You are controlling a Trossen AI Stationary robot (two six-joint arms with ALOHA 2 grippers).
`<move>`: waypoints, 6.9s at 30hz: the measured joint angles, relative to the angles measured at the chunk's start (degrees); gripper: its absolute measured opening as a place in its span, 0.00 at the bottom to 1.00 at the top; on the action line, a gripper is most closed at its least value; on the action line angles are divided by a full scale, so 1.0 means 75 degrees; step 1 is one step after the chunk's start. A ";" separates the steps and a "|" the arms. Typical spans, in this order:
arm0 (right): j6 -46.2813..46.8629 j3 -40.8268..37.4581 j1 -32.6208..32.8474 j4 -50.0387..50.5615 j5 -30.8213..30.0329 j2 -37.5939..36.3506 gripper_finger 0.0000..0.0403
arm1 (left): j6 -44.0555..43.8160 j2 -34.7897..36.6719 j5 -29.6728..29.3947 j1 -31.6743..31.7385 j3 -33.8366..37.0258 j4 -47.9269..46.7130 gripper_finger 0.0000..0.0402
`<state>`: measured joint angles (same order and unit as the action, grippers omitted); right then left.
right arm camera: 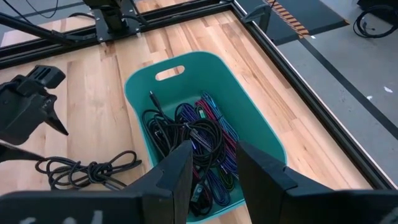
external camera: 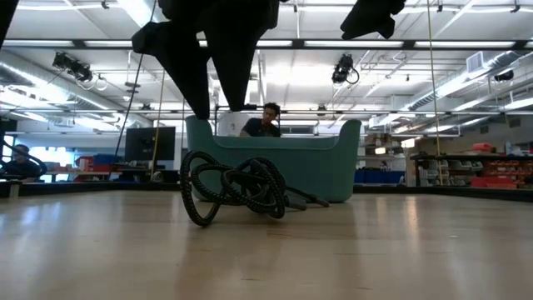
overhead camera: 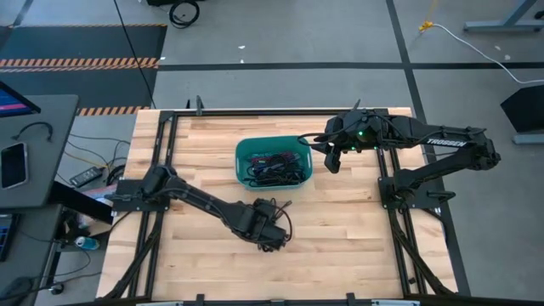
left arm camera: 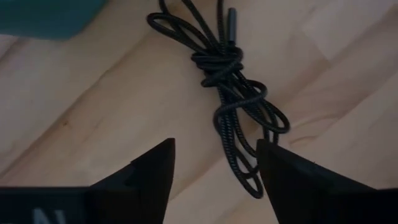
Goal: Pick and place USB-C Cables
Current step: Put the black charger cable into the light blue bin, then move the light blue bin to the center of the table
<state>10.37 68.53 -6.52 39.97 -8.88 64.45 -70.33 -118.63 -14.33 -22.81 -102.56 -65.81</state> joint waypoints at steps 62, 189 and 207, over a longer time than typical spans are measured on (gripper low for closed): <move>0.0055 -0.0009 0.0000 0.0006 0.0000 0.0006 0.32 | 0.0063 -0.1093 0.0762 -0.0096 0.0000 0.1287 0.05; 0.0819 -0.0009 -0.1609 0.0175 -0.0259 0.0006 0.32 | 1.1052 0.1525 0.2159 0.5118 0.2356 0.1769 0.49; 0.0819 -0.0006 -0.1521 0.0500 0.0331 0.0276 0.30 | 0.9059 0.1530 0.0536 0.5340 -0.3182 -0.2772 0.57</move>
<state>16.51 68.49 -17.93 43.72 -6.40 66.51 -2.38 -107.15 -10.31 17.24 -126.43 -86.60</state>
